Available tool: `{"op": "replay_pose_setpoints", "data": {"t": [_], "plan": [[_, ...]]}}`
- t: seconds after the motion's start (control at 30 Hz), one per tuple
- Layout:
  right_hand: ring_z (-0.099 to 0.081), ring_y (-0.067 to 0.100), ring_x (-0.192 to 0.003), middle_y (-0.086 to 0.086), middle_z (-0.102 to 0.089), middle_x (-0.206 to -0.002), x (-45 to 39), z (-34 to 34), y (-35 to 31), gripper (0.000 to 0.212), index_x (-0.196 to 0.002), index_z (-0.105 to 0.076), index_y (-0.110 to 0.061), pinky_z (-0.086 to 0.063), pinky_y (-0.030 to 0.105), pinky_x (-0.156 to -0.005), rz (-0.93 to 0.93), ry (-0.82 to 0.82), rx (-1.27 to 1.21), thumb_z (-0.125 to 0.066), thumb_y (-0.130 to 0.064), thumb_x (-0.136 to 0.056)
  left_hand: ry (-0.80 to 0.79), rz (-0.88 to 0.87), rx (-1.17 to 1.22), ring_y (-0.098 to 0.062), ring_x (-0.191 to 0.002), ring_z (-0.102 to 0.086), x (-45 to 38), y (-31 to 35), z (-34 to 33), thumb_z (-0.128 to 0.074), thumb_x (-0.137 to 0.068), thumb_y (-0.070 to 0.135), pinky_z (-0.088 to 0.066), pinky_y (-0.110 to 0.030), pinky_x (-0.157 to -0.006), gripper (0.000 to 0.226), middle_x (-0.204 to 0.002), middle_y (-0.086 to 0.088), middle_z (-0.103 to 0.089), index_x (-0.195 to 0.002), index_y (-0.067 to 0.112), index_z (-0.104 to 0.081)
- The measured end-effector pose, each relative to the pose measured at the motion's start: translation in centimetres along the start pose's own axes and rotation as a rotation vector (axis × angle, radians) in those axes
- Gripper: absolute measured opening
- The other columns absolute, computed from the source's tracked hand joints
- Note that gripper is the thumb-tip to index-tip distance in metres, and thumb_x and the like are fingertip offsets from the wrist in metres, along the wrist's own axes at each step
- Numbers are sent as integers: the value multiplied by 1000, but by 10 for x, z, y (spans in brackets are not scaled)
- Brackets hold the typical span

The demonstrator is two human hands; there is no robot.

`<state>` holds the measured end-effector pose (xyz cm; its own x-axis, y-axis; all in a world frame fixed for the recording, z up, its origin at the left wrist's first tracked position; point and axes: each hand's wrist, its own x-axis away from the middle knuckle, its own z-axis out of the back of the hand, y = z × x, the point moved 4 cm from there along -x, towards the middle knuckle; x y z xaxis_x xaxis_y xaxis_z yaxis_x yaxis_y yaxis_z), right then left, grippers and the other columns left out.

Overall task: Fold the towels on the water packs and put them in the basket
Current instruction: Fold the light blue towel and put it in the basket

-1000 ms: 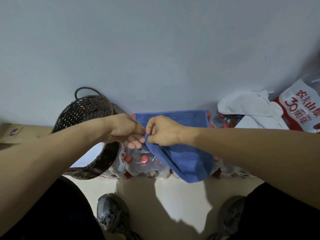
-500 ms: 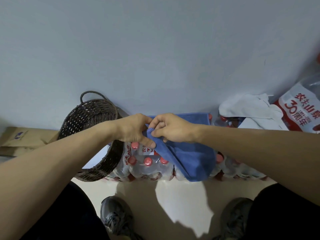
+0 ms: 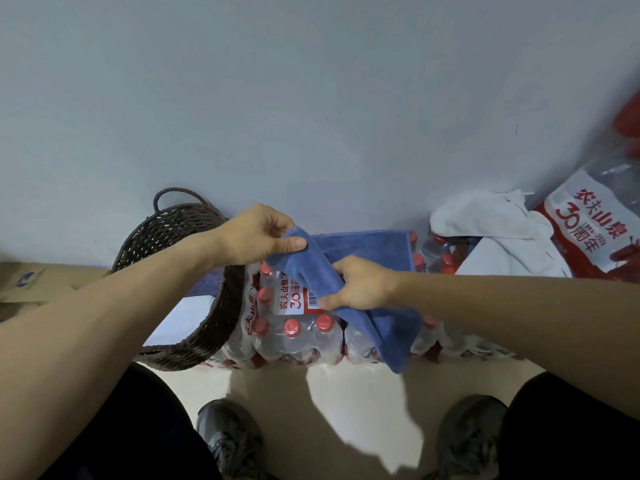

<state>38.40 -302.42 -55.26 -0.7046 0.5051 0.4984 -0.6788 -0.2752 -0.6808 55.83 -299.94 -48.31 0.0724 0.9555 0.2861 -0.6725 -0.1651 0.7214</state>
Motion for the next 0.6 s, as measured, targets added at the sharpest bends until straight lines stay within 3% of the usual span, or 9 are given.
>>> {"op": "replay_pose_setpoints", "data": {"t": [0.13,0.23,0.33,0.4,0.5,0.6], "plan": [[-64,19,-80,0,-66,-88,9,20,15,14,-88,-60,-16,-53,28,-71,-74,-175,337,-70,-26,-87,144,30,92,-13,-66,-56,3,-2,13,-66,-91,27,-47,-27,-64,26,-75,-8,-68,-85,2,-69],[-60,13,-63,-3,-60,-73,19,42,32,19,-74,-55,-21,-46,18,-54,-165,-233,287,-67,-20,-89,264,52,173,-15,-73,-60,6,-5,25,-64,-94,27,-51,-33,-70,25,-83,-15,-71,-91,3,-71],[-62,16,-68,9,-69,-81,32,77,40,3,-86,-68,-10,-49,26,-63,-154,-122,126,-66,-12,-88,346,58,242,-18,-81,-64,7,-5,33,-61,-96,29,-54,-39,-80,27,-93,-17,-73,-96,4,-71],[-69,20,-78,12,-75,-94,41,104,46,13,-99,-71,-7,-54,35,-74,-144,-66,-21,-64,-7,-88,433,46,272,-17,-80,-62,7,-5,40,-59,-97,29,-52,-37,-76,27,-88,-13,-71,-95,4,-70],[-68,18,-72,11,-73,-85,57,138,55,7,-92,-70,-5,-55,31,-68,-116,54,-262,-64,-9,-92,570,41,281,-18,-74,-55,6,-5,52,-58,-98,28,-44,-35,-68,32,-78,-7,-64,-93,-2,-67],[-62,17,-74,9,-69,-84,65,163,61,21,-93,-70,-2,-51,32,-74,-42,311,-373,-65,-22,-92,626,42,244,-19,-74,-57,4,-7,60,-58,-97,28,-45,-36,-69,29,-79,-8,-66,-94,1,-68]]}}
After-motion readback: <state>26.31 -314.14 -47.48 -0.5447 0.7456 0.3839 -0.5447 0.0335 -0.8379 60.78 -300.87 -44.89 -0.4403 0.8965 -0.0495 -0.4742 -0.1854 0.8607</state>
